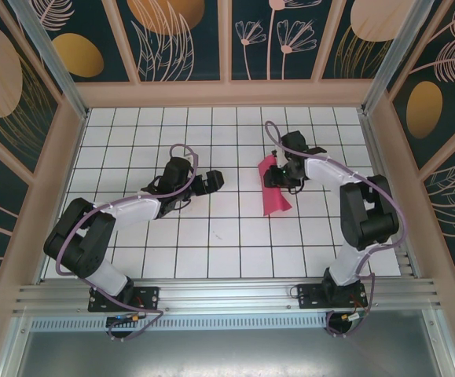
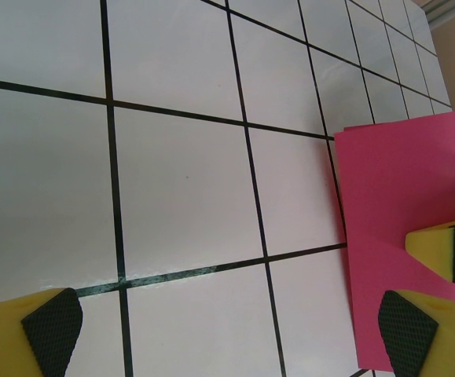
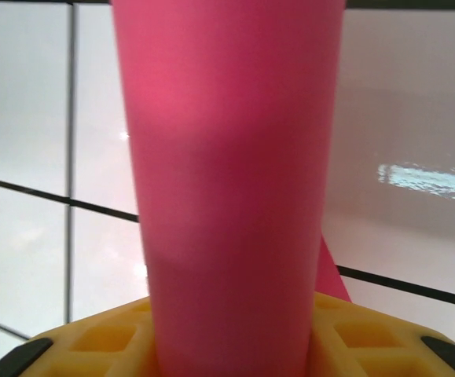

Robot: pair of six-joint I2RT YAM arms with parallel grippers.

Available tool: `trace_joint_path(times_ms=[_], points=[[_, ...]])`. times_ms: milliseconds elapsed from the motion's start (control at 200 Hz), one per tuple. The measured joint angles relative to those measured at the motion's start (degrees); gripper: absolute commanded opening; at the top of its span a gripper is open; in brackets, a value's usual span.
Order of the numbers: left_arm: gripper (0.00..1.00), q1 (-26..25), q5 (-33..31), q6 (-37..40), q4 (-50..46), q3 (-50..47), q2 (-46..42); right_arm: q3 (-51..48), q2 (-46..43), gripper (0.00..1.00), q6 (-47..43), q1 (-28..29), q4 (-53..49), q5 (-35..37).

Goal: Fold a paper plane with a square sheet of paper (pick it up from the middle)
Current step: Fold the square sheet of paper in half at the center of the table.

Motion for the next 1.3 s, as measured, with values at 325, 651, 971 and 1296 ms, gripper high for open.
trace_joint_path(times_ms=[325,651,971,1296], points=[[0.98,0.0,-0.02,0.0,0.28,-0.04,-0.04,1.9,2.6,0.77,0.37,5.11,-2.12,7.23],[0.98,0.0,-0.04,0.02,0.44,-0.9,-0.55,2.4,3.96,0.48,1.73,7.13,-2.34,9.44],[0.99,0.0,-0.28,-0.61,0.92,-2.32,-1.6,2.03,-0.79,0.46,5.27,7.13,1.51,-2.1],[0.99,0.0,-1.03,-1.46,2.21,-2.62,-3.54,-3.1,-2.4,0.49,13.88,7.5,13.11,-14.36]])
